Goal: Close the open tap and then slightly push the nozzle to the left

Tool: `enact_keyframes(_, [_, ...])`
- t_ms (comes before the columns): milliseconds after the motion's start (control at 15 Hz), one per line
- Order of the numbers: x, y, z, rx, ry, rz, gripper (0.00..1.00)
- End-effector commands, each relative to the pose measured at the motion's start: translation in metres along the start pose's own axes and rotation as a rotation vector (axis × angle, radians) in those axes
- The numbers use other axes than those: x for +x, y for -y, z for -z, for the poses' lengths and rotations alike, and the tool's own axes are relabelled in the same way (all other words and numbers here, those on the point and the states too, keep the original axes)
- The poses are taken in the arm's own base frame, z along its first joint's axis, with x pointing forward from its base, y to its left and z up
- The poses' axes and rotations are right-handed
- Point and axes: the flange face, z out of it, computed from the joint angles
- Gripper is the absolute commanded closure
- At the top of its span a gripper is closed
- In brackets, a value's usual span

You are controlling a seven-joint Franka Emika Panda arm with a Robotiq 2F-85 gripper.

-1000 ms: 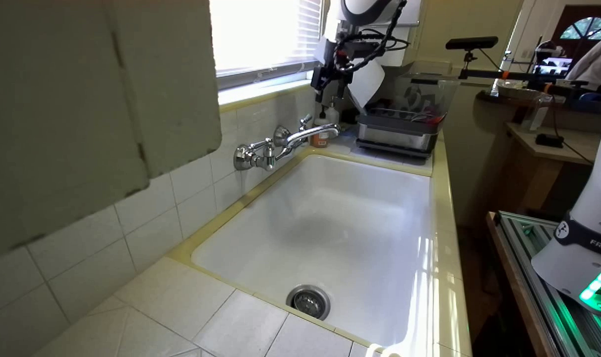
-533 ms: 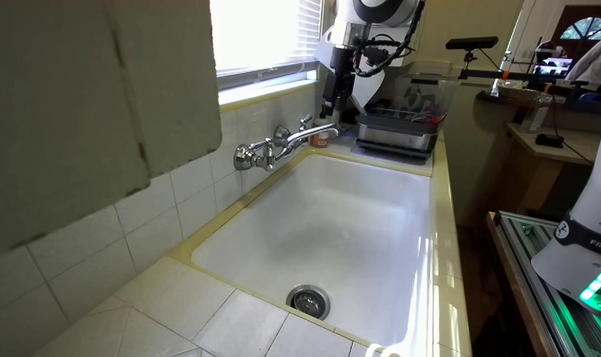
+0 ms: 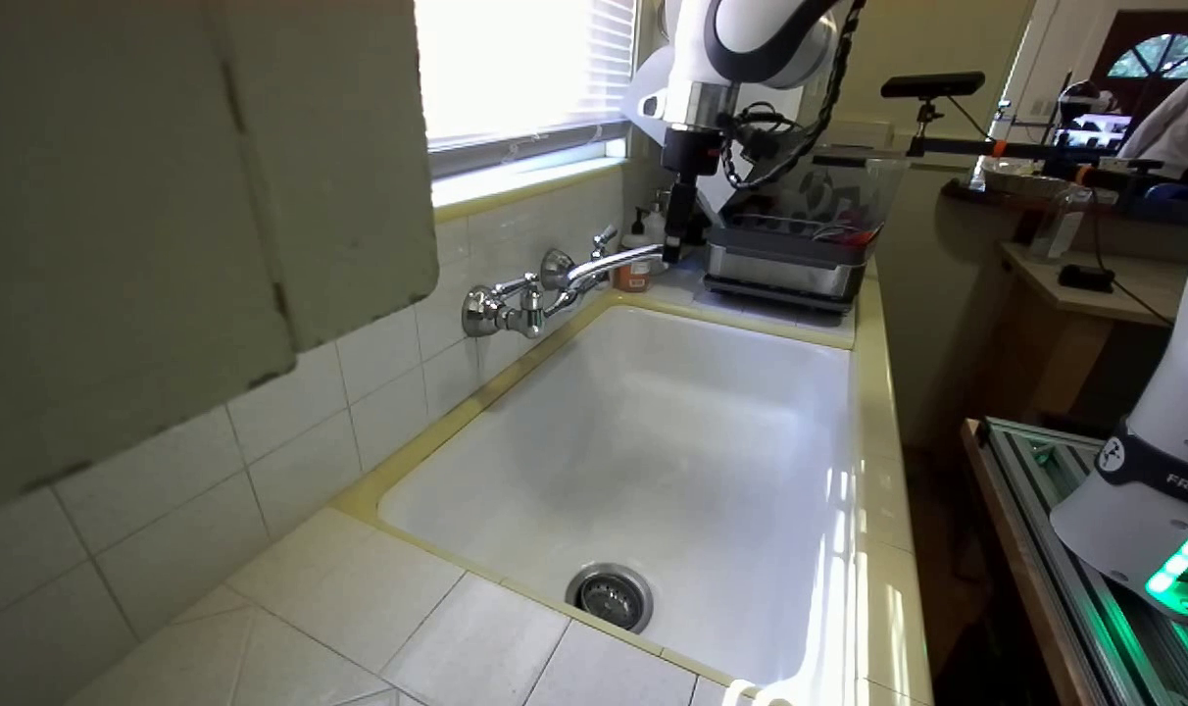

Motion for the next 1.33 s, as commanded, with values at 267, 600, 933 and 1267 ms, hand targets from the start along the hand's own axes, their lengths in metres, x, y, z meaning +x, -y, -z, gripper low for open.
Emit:
enact_keyframes(267, [0.002, 0.011, -0.008, 0.022, -0.083, 0.098, 0.00])
enact_keyframes(600, [0.003, 0.018, -0.010, 0.069, -0.068, 0.127, 0.00])
enact_keyframes(933, [0.005, 0.028, -0.010, 0.087, -0.040, 0.097, 0.00])
enact_keyframes(1267, [0.011, 0.046, -0.015, 0.080, -0.003, 0.034, 0.00])
